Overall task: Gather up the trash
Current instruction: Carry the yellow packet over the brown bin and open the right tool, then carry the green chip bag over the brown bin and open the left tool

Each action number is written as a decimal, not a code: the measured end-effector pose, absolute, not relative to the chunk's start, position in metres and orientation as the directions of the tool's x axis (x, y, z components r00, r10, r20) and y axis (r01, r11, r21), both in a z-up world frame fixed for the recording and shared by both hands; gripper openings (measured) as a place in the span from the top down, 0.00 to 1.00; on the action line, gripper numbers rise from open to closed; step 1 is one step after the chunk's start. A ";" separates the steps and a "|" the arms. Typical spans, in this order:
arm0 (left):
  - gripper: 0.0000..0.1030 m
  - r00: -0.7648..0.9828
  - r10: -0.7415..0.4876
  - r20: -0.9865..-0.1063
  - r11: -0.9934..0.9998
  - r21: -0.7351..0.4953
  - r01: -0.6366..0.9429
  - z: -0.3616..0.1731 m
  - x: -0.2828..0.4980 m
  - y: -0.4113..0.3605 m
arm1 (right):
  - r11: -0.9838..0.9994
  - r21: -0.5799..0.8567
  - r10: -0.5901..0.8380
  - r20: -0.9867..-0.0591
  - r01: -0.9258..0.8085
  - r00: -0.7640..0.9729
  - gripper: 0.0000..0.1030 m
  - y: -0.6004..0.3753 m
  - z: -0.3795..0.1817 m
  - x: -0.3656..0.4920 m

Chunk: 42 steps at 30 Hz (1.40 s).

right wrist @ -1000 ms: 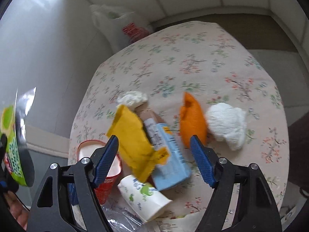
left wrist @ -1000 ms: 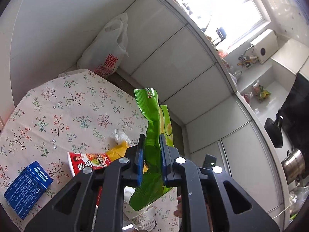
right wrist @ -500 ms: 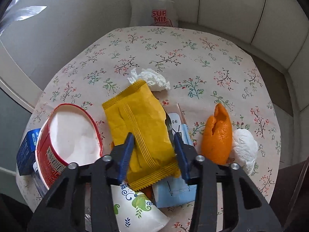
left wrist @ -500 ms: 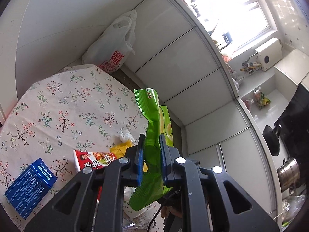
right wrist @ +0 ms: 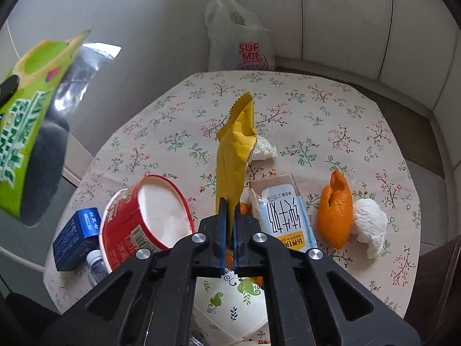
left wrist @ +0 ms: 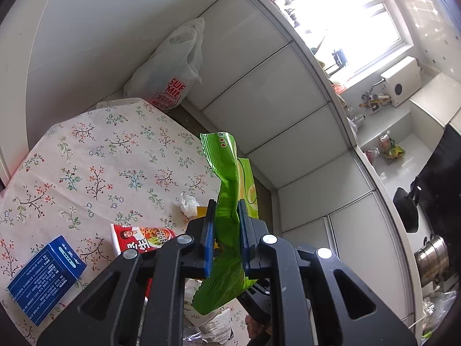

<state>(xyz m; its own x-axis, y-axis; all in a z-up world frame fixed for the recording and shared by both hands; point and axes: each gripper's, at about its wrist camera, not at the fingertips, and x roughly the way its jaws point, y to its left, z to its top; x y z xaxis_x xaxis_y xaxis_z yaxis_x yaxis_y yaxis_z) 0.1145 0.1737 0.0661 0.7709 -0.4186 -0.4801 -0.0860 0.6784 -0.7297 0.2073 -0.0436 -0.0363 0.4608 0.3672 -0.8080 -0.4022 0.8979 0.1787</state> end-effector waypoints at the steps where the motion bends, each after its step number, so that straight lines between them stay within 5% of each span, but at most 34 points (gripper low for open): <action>1: 0.86 0.772 -0.419 -0.478 0.679 -0.729 -0.083 0.067 0.114 0.173 | 0.900 0.184 0.371 -0.801 -0.396 0.470 0.98 -0.046 -0.032 0.206; 21: 0.86 0.775 -0.433 -0.460 0.709 -0.705 -0.022 0.072 0.108 0.142 | 0.960 0.245 0.264 -0.630 -0.135 0.731 0.98 -0.176 0.058 0.171; 32: 0.86 0.726 -0.455 -0.516 0.764 -0.644 0.021 0.055 0.114 0.090 | 0.895 0.261 -0.126 -0.630 0.362 0.766 0.96 -0.330 0.067 0.141; 37: 0.86 0.688 -0.496 -0.529 0.760 -0.648 0.050 0.045 0.118 0.055 | 0.809 0.213 -0.278 -0.683 0.549 0.675 0.56 -0.385 0.063 0.119; 39: 0.86 0.677 -0.507 -0.533 0.770 -0.633 0.078 0.046 0.120 0.034 | 0.778 0.217 -0.335 -0.651 0.590 0.681 0.28 -0.399 0.070 0.102; 42: 0.86 0.655 -0.541 -0.528 0.760 -0.640 0.112 0.048 0.127 -0.001 | 0.727 0.234 -0.433 -0.573 0.645 0.696 0.06 -0.421 0.087 0.075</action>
